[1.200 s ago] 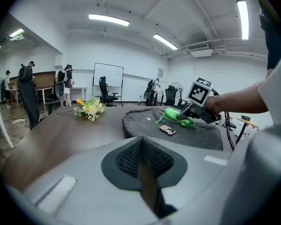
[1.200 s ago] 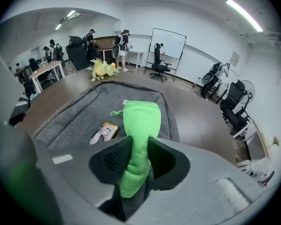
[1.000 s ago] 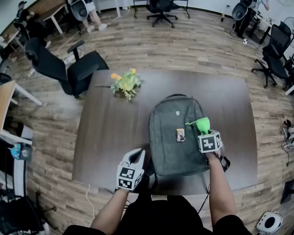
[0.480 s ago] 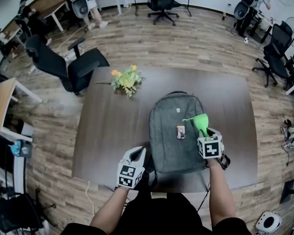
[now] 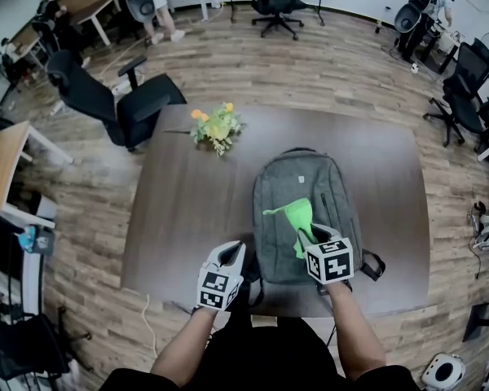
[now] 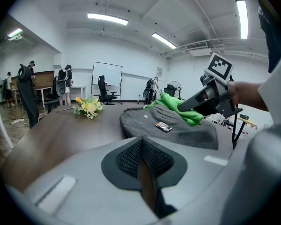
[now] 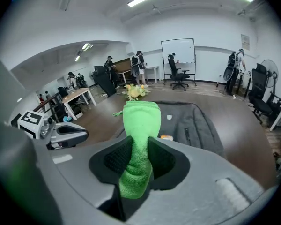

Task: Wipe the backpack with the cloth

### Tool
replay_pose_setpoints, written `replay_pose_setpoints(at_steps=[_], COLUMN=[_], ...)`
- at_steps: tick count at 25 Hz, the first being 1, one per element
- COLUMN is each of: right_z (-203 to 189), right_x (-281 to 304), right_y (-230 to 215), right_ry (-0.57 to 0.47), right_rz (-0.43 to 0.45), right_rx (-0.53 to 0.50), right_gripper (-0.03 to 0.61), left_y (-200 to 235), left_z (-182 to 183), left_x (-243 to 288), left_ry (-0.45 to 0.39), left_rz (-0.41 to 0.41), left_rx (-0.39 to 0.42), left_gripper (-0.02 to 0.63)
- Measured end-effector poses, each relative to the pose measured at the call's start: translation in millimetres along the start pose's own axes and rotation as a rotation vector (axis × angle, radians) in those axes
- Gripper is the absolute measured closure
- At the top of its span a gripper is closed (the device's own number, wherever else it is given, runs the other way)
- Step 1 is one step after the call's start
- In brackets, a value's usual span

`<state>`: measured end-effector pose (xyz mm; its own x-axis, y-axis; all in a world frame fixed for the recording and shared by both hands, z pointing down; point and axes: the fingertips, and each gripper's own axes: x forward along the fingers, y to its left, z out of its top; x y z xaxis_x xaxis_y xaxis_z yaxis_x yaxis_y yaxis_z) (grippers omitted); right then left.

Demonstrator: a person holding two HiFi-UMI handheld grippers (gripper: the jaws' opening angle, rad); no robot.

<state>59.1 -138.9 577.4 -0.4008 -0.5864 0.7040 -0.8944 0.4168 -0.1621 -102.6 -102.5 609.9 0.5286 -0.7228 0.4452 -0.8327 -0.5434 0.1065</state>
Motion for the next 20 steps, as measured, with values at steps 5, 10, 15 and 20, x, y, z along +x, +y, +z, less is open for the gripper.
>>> replay_pose_setpoints(at_steps=[5,10,15,20], right_z=[-16.3,-40.3,-55.3,-58.9], right_x=[20.4,36.9,43.8,40.4], right_y=[57.3,88.3,86.7,64.5], right_ry=[0.061,0.162,0.220,0.234], right_rz=[0.138,0.193,0.159,0.090], right_rx=[0.011,-0.003,-0.072,-0.107], right_gripper=[0.468,0.468,0.468,0.468], left_y=[-2.5,-2.9,0.5,4.0], left_z=[-5.2,-12.7,-16.5,-20.9], left_x=[-4.5,-10.0,-14.5,-13.6], left_ry=[0.006,0.019,0.034,0.030], left_rz=[0.005,0.005,0.017,0.017], left_rx=[0.013,0.000,-0.001,0.000], left_gripper=[0.597,0.597,0.597,0.598])
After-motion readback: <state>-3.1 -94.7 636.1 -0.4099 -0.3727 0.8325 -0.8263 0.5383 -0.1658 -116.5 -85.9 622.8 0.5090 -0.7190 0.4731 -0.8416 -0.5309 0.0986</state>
